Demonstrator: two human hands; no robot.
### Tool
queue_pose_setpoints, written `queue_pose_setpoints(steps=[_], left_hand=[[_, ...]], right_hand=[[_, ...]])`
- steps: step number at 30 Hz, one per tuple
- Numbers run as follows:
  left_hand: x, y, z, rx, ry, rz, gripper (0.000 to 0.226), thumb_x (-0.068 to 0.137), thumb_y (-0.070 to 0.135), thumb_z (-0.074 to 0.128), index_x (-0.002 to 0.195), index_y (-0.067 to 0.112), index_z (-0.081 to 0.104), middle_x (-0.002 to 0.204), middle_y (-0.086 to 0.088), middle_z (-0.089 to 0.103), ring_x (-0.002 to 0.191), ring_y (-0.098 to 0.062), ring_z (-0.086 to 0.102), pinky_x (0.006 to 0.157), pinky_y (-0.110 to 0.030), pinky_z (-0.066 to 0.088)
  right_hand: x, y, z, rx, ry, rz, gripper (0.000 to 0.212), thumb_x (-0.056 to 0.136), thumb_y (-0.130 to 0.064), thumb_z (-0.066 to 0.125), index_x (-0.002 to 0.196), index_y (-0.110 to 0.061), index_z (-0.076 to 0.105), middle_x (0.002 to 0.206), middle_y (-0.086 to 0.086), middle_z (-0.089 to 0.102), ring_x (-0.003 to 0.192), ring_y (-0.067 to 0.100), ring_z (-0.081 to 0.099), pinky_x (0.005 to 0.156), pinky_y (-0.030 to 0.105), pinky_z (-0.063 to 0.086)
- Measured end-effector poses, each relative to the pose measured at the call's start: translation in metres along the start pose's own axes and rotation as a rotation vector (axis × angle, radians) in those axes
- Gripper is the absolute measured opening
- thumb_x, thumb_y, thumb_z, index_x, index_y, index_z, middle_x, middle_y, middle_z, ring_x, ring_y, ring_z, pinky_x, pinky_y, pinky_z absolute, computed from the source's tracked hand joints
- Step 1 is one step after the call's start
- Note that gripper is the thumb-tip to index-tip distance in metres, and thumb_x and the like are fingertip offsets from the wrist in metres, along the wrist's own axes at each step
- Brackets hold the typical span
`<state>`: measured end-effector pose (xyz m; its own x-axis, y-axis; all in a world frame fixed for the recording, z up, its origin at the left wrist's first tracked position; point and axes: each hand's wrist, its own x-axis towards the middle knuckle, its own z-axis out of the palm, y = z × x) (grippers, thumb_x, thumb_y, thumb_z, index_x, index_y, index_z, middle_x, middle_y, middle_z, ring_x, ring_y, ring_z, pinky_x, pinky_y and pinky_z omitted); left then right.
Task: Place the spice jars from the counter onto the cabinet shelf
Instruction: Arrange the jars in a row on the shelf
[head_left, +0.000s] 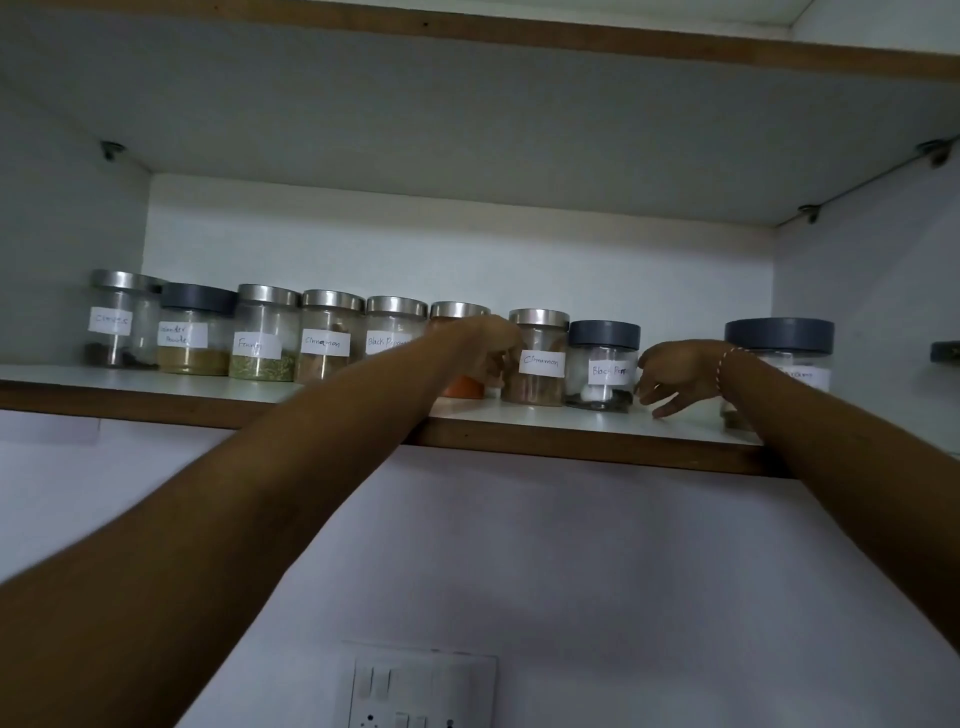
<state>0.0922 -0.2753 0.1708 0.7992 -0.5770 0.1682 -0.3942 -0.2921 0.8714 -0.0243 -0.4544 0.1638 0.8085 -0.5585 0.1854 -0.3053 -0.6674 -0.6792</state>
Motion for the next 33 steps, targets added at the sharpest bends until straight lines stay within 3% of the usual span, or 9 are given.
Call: queue_pose_setpoints(steps=[4, 8, 10, 14, 19, 25, 28, 31, 33], left_hand=[[0.0, 0.0, 0.002, 0.006, -0.045, -0.048, 0.045, 0.087, -0.002, 0.044, 0.131, 0.002, 0.04, 0.121, -0.019, 0.05, 0.102, -0.028, 0.056, 0.089, -0.034, 0.049], [-0.002, 0.003, 0.002, 0.011, -0.038, -0.04, 0.047, 0.089, 0.0, 0.044, 0.135, 0.002, 0.036, 0.133, -0.02, 0.048, 0.106, -0.03, 0.056, 0.094, -0.036, 0.049], [-0.001, 0.006, 0.002, 0.103, 0.009, -0.047, 0.039, 0.091, 0.003, 0.045, 0.13, -0.003, 0.043, 0.128, -0.022, 0.055, 0.105, -0.03, 0.062, 0.091, -0.036, 0.053], [-0.002, 0.01, -0.001, 0.244, 0.112, -0.078, 0.028, 0.093, 0.009, 0.049, 0.113, -0.009, 0.055, 0.11, -0.021, 0.067, 0.063, -0.023, 0.062, 0.06, -0.029, 0.055], [-0.008, 0.013, -0.001, 0.153, 0.177, -0.001, 0.022, 0.094, 0.008, 0.045, 0.076, -0.003, 0.054, 0.078, -0.015, 0.063, 0.06, -0.019, 0.058, 0.067, -0.03, 0.055], [-0.011, 0.008, 0.001, 0.121, 0.127, 0.02, 0.033, 0.093, 0.006, 0.046, 0.124, -0.004, 0.046, 0.116, -0.022, 0.064, 0.069, -0.023, 0.063, 0.064, -0.029, 0.054], [-0.019, 0.008, 0.0, 0.12, 0.056, -0.012, 0.045, 0.09, 0.012, 0.054, 0.132, 0.0, 0.041, 0.126, -0.021, 0.055, 0.103, -0.03, 0.062, 0.077, -0.033, 0.054], [-0.025, 0.003, 0.001, 0.229, 0.055, 0.016, 0.045, 0.09, 0.019, 0.056, 0.131, 0.004, 0.045, 0.126, -0.018, 0.057, 0.099, -0.029, 0.06, 0.073, -0.032, 0.052], [-0.027, 0.0, 0.004, 0.477, 0.183, 0.153, 0.037, 0.091, 0.018, 0.052, 0.125, 0.002, 0.05, 0.122, -0.015, 0.059, 0.104, -0.031, 0.061, 0.07, -0.033, 0.052]], right_hand=[[0.01, -0.003, 0.0, 0.03, -0.103, 0.0, 0.037, 0.089, 0.011, 0.042, 0.126, 0.002, 0.045, 0.095, 0.015, 0.053, 0.084, 0.023, 0.054, 0.083, 0.04, 0.048], [0.013, -0.004, 0.0, 0.062, -0.136, 0.008, 0.035, 0.09, 0.011, 0.043, 0.124, 0.003, 0.046, 0.086, 0.014, 0.053, 0.08, 0.02, 0.053, 0.073, 0.036, 0.048], [0.016, -0.004, 0.0, 0.072, -0.135, 0.005, 0.034, 0.09, 0.01, 0.043, 0.122, 0.002, 0.047, 0.087, 0.013, 0.053, 0.079, 0.019, 0.053, 0.072, 0.035, 0.048], [0.017, -0.007, 0.002, 0.055, -0.098, 0.009, 0.008, 0.091, 0.004, 0.046, 0.095, 0.0, 0.051, 0.082, 0.014, 0.054, 0.073, 0.02, 0.054, 0.067, 0.036, 0.052], [0.019, -0.009, -0.001, 0.071, 0.028, 0.013, 0.02, 0.091, 0.005, 0.047, 0.109, 0.011, 0.052, 0.074, 0.019, 0.059, 0.063, 0.025, 0.057, 0.04, 0.025, 0.052], [0.017, -0.007, -0.001, 0.164, -0.029, -0.012, 0.025, 0.09, 0.008, 0.047, 0.114, 0.012, 0.051, 0.08, 0.018, 0.059, 0.068, 0.023, 0.06, 0.047, 0.025, 0.055], [0.008, -0.006, -0.001, 0.177, -0.085, -0.018, 0.024, 0.09, 0.009, 0.045, 0.114, 0.01, 0.051, 0.086, 0.019, 0.059, 0.073, 0.023, 0.06, 0.055, 0.027, 0.057], [-0.006, -0.007, 0.004, 0.169, -0.079, -0.026, 0.026, 0.091, 0.007, 0.045, 0.117, 0.007, 0.05, 0.09, 0.015, 0.054, 0.074, 0.02, 0.055, 0.06, 0.029, 0.058], [-0.019, -0.009, 0.005, 0.163, -0.014, -0.061, 0.036, 0.09, 0.005, 0.048, 0.126, 0.006, 0.046, 0.097, 0.016, 0.056, 0.08, 0.021, 0.054, 0.071, 0.035, 0.056]])
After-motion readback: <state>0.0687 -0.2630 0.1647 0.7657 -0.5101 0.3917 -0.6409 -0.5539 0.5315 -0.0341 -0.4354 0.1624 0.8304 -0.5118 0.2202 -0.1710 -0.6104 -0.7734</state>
